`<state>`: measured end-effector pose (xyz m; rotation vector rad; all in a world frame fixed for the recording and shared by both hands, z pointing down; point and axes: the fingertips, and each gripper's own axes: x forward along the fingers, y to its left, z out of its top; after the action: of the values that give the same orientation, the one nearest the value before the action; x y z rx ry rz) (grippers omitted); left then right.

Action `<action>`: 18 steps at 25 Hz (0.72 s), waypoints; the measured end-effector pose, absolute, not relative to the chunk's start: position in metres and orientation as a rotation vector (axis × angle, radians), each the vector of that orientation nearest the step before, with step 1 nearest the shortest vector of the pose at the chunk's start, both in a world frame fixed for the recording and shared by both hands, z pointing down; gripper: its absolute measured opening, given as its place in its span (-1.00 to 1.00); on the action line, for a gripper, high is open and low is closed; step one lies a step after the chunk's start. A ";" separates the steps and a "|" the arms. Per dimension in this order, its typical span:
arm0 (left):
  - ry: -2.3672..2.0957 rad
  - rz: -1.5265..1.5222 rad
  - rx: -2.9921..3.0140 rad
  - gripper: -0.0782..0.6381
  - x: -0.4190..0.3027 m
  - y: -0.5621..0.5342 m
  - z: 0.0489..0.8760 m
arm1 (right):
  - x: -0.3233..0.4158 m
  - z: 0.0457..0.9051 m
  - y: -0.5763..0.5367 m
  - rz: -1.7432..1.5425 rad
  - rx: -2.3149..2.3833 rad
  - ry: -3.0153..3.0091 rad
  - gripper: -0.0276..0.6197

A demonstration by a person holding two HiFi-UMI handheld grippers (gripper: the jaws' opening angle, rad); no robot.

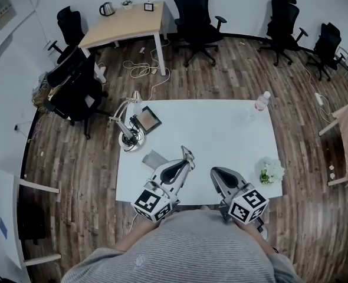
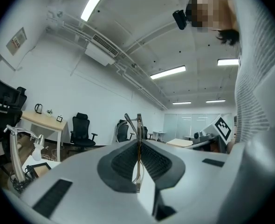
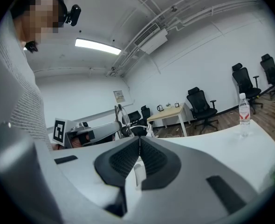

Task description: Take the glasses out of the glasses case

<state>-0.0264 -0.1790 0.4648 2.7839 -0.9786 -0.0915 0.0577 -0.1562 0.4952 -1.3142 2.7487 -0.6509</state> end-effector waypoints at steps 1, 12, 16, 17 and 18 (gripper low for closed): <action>-0.967 -0.091 2.790 -0.70 -0.024 -0.178 0.463 | 0.057 0.494 -0.156 -0.646 -1.314 2.755 -0.87; -0.947 -0.099 2.793 -0.70 -0.018 -0.180 0.462 | 0.052 0.497 -0.160 -0.603 -1.295 2.817 -0.87; -0.947 -0.104 2.791 -0.70 -0.014 -0.179 0.462 | 0.052 0.498 -0.159 -0.564 -1.288 2.858 -0.87; -0.945 -0.104 2.791 -0.70 -0.014 -0.179 0.462 | 0.051 0.497 -0.159 -0.560 -1.279 2.861 -0.87; -0.943 -0.104 2.792 -0.70 -0.013 -0.178 0.461 | 0.050 0.496 -0.158 -0.557 -1.270 2.863 -0.87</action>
<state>-0.0130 -0.1782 0.4614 2.7922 -0.9429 -0.1039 0.0499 -0.1581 0.4961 -1.2703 2.8630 -0.5570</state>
